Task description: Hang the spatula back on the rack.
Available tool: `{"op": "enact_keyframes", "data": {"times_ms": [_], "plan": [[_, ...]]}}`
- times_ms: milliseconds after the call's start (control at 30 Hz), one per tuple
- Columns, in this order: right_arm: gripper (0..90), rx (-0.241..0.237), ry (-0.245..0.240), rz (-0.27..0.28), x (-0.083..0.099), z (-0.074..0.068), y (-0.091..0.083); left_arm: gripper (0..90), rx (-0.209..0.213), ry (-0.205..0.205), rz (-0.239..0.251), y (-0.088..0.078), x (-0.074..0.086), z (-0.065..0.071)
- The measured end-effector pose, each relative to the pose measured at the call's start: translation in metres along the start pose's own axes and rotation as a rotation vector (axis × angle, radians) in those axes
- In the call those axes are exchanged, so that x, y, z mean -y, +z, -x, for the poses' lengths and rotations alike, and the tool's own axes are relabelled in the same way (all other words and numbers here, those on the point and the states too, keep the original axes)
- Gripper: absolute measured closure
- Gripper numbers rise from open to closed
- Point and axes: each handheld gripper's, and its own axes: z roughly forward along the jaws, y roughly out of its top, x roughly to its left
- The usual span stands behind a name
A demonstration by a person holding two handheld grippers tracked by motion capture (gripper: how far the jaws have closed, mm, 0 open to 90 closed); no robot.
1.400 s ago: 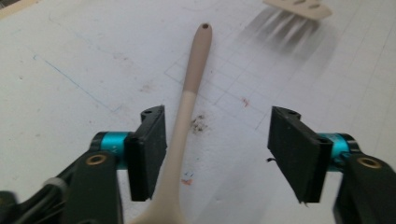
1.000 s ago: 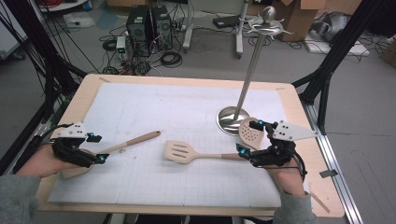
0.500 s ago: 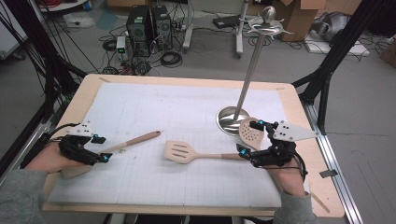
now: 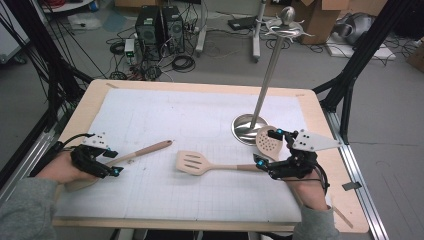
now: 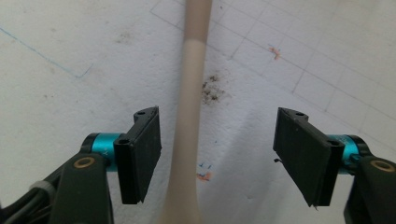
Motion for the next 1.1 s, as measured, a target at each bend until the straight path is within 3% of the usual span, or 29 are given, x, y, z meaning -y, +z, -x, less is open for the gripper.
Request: {"op": "enact_keyframes", "data": {"times_ms": [233, 433, 600, 833, 1100], "plan": [[10.7, 0.0, 0.0, 0.004, 0.0, 0.0, -0.001, 44.9, -0.028, -0.016, -0.033, 0.004, 0.002, -0.006], [10.7, 0.002, -0.003, 0.003, 0.0, 0.001, -0.002, 53.2, -0.02, -0.02, -0.061, 0.006, 0.004, -0.009], [10.7, -0.001, -0.005, -0.002, 0.001, 0.0, -0.001, 59.7, -0.018, -0.007, -0.069, 0.006, 0.004, -0.011], [10.7, -0.003, -0.001, 0.002, 0.001, 0.0, -0.001, 75.4, -0.014, 0.001, -0.062, 0.006, 0.005, -0.012], [10.7, -0.002, -0.005, 0.003, 0.001, 0.001, -0.002, 77.7, -0.025, 0.01, -0.066, 0.006, 0.004, -0.01]]}}
